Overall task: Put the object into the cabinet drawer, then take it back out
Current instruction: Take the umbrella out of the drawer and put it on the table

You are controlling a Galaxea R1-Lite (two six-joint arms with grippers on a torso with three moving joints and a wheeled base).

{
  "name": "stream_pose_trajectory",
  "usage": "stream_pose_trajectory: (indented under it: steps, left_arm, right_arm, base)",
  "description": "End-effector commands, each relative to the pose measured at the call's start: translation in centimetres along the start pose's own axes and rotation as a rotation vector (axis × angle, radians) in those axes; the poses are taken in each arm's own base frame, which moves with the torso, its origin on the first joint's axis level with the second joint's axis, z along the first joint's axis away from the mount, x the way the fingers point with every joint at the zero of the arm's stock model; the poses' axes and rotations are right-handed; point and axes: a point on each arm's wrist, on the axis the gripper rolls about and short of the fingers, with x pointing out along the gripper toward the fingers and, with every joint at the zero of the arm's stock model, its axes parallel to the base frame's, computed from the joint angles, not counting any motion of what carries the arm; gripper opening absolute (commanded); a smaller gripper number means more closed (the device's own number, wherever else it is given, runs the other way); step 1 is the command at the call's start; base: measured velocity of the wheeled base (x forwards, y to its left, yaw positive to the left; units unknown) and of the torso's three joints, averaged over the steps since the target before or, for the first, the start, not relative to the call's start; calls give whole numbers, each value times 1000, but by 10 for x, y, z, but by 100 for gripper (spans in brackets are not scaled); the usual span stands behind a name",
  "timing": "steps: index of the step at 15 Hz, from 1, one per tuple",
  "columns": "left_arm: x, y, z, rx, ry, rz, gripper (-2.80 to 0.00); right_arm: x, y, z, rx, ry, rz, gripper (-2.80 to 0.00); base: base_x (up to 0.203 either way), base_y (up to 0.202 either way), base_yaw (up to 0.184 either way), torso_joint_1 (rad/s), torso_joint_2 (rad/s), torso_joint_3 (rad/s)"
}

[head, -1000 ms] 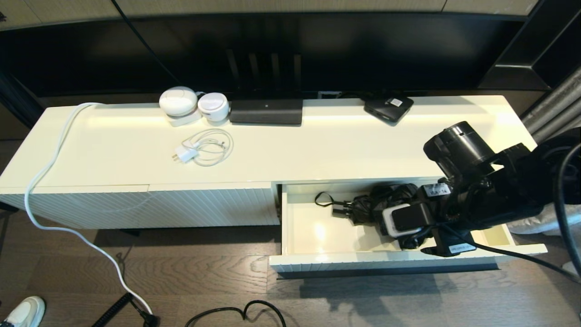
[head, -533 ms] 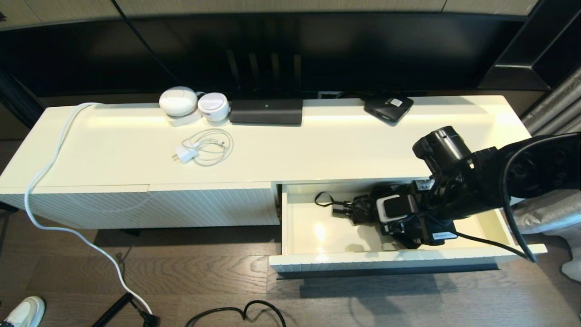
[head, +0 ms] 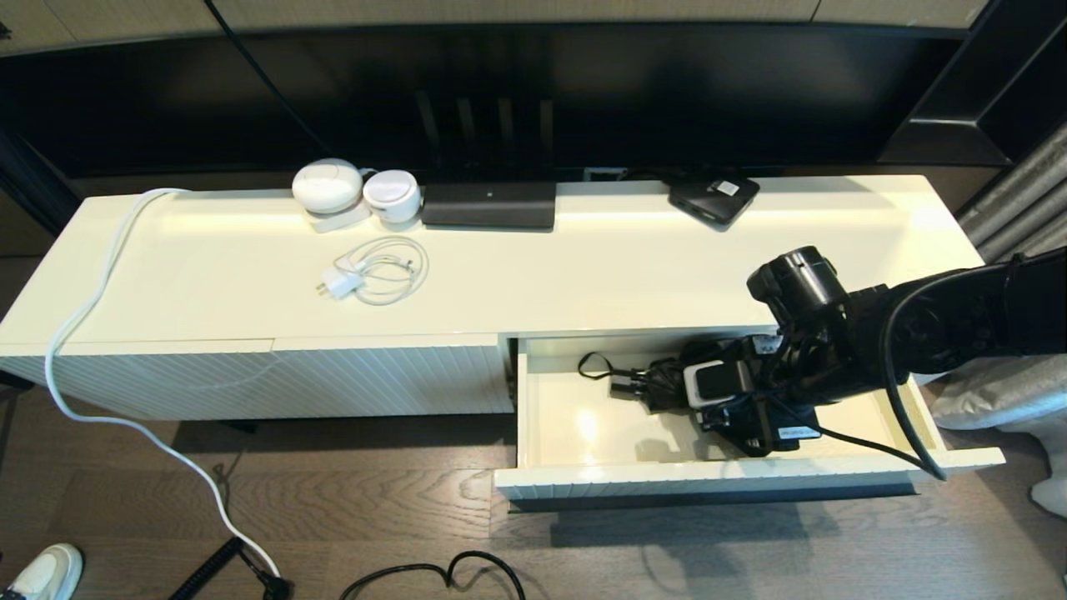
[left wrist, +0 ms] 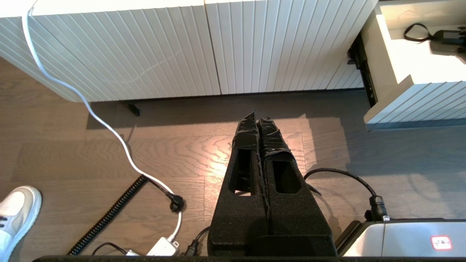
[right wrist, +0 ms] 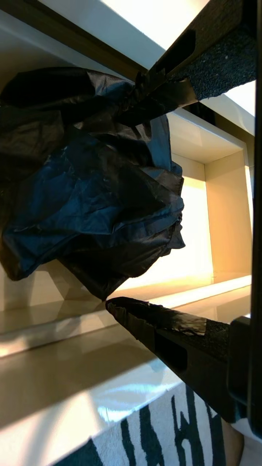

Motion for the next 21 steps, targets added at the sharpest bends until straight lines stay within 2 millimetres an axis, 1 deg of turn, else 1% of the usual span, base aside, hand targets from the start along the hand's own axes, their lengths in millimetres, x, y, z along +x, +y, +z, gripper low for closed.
stream_pose_trajectory:
  steps: [1, 5, 7, 10, 12, 17, 21]
  left_arm:
    - [0, 0, 0, 0, 3, 1, -280]
    - [0, 0, 0, 0, 3, 0, -280]
    - [0, 0, 0, 0, 3, 1, -280]
    - [0, 0, 0, 0, 3, 0, -280]
    - [0, 0, 0, 0, 3, 1, -280]
    - [0, 0, 0, 0, 3, 1, -280]
    - [0, 0, 0, 0, 3, 0, -280]
  right_arm:
    - [9, 1, -2, -2, 11, 14, 0]
    - [16, -2, -7, 15, 1, 8, 0]
    - [21, 0, -6, 14, 3, 20, 0]
    - [34, 1, -4, 15, -3, 18, 0]
    - [36, -1, -3, 17, -16, 12, 0]
    - [48, -1, -2, 19, -16, 10, 0]
    - [53, 1, -1, 17, -13, 22, 0]
  base:
    - [0, 0, 0, 0, 0, 0]
    - [0, 0, 0, 0, 0, 0]
    - [0, 0, 0, 0, 0, 0]
    - [0, 0, 0, 0, 0, 0]
    - [0, 0, 0, 0, 0, 0]
    - [0, 0, 0, 0, 0, 0]
    - [0, 0, 0, 0, 0, 0]
